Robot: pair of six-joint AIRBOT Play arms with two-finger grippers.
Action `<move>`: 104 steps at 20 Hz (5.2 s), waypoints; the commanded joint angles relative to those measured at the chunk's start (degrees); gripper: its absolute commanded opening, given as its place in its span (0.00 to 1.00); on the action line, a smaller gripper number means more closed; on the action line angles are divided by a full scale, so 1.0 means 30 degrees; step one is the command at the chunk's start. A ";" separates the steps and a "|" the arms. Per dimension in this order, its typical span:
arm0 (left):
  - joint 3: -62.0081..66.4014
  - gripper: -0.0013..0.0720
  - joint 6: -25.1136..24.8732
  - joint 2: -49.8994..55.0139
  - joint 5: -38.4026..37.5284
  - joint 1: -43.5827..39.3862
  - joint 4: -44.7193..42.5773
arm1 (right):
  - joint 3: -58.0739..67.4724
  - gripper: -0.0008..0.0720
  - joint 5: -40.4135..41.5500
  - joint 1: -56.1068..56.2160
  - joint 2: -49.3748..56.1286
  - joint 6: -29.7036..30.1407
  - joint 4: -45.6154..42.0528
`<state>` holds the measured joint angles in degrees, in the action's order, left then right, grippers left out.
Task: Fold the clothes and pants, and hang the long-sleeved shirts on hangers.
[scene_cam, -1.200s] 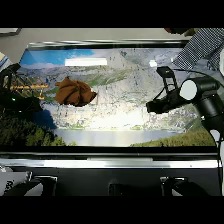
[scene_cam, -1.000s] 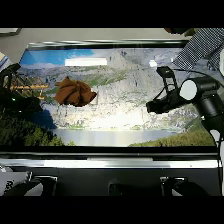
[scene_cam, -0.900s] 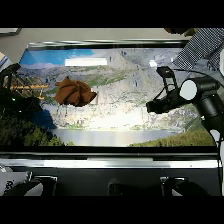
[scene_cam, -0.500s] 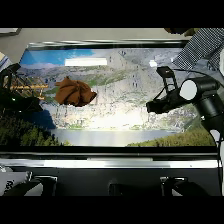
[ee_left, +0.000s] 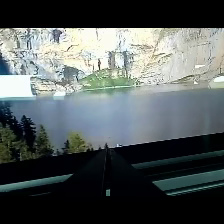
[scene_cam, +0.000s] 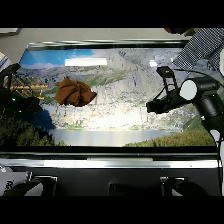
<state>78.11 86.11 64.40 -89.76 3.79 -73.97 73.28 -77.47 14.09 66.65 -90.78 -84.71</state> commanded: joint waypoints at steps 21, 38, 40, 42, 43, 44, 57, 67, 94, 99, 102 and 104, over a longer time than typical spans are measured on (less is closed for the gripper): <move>0.2004 1.00 0.4197 1.0171 1.1912 -0.2382 -0.1231 | 0.0015 0.06 -0.0714 0.0015 0.0000 -0.0124 0.0058; 0.4896 0.05 0.3322 1.0083 0.4838 -0.7672 0.3555 | 0.0015 0.13 -0.4626 0.0015 -0.0335 -0.2040 -0.2688; 0.4889 0.05 0.4051 1.0200 0.5005 -1.0018 0.4022 | 0.0022 0.12 -0.5654 0.0015 -0.0831 -0.2113 -0.4379; 0.4860 0.05 0.4707 1.0761 0.5632 -1.2437 0.3963 | 0.0015 0.12 -0.6462 0.0015 -0.1450 -0.2404 -0.5639; 0.4852 0.05 0.5377 1.1198 0.6011 -1.3515 0.3555 | 0.0015 0.12 -0.6696 0.0015 -0.1763 -0.2521 -0.5894; 0.4845 0.05 0.6178 1.1657 0.6215 -1.4331 0.3060 | 0.0015 0.12 -0.6732 0.0015 -0.2040 -0.2528 -0.5931; 0.4896 0.73 0.5384 0.8058 0.2637 -0.9588 0.1129 | 0.4138 0.51 -0.2652 -0.2237 0.0743 -0.4095 -0.0226; 0.4896 0.73 0.5078 0.6601 0.1698 -0.5792 0.1049 | -0.6142 0.69 -0.0335 -1.1067 0.0984 0.0954 0.8714; 0.0969 0.74 0.0393 1.1271 1.0637 -0.5034 1.0025 | -1.1096 0.06 0.5734 -0.6856 0.3993 0.3198 1.4003; 0.0991 0.74 0.0211 1.3631 1.1599 -0.5850 1.0892 | -1.1096 0.06 0.4590 -0.6856 0.3985 0.3024 1.4010; 0.1027 0.74 0.0284 1.4112 1.2182 -0.6266 1.0972 | -1.1096 0.06 0.4211 -0.6856 0.3956 0.2980 1.4025; 0.1064 0.74 0.0291 1.4192 1.3041 -0.6543 1.1446 | -1.1096 0.06 0.4116 -0.6856 0.3847 0.2980 1.4018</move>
<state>81.21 87.18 105.71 -53.91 -14.68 -41.69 40.01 -63.92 -6.52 78.46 -81.65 -42.63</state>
